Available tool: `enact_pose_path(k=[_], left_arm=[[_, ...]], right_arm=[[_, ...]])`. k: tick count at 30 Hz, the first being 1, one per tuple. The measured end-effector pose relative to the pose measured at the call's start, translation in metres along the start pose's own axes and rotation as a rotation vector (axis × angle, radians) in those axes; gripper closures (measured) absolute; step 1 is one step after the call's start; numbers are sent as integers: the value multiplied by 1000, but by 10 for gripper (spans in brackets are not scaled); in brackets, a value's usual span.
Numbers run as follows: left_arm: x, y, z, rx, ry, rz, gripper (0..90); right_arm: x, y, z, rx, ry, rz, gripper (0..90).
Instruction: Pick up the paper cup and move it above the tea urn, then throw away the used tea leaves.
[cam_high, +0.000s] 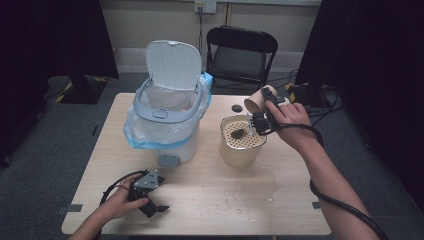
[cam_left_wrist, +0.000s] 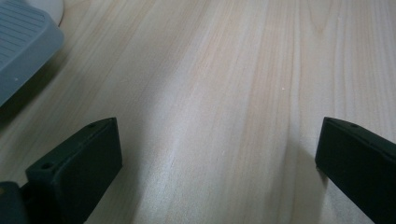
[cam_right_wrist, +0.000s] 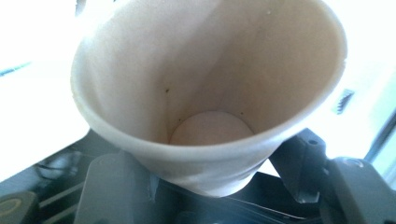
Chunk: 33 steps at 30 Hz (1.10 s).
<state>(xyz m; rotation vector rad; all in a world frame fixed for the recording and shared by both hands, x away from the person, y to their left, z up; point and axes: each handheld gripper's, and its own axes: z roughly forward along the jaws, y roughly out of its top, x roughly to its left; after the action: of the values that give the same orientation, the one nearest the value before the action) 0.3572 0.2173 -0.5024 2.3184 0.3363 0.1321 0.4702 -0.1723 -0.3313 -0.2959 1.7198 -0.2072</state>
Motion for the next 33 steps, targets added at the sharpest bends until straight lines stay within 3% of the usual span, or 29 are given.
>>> enact_pose_path(k=[2,5,8,9,11,15,18,19,20,21,30,33], left_arm=[[0,0,0,0,0,0,0],[0,0,0,0,0,-1,0],[0,0,0,0,0,0,0],[0,0,0,-1,0,-1,0],[0,0,0,0,0,-1,0],[0,0,0,0,1,-1,0],[0,0,0,-2,-1,-1,0],[0,0,0,-2,-1,-2,0],[0,0,0,-2,-1,-1,0],[0,0,0,-2,-1,-2,0],[0,0,0,-3,-1,-1,0],[0,0,0,-3,-2,0,0]], right_arm=[[0,0,1,-13,38,50,404],[-4,-1,3,-36,132,185,404],[-8,-5,6,-58,190,287,403],[-11,-8,8,-73,223,351,402],[-14,-11,10,-91,258,427,402],[-21,-16,12,-125,283,532,401],[-24,-15,12,-148,327,612,401],[-26,-16,13,-163,330,611,400],[-28,-15,13,-179,362,653,400],[-30,-14,13,-191,374,665,400],[-42,-7,17,-225,451,685,399],[-45,-8,18,-239,489,738,399]])
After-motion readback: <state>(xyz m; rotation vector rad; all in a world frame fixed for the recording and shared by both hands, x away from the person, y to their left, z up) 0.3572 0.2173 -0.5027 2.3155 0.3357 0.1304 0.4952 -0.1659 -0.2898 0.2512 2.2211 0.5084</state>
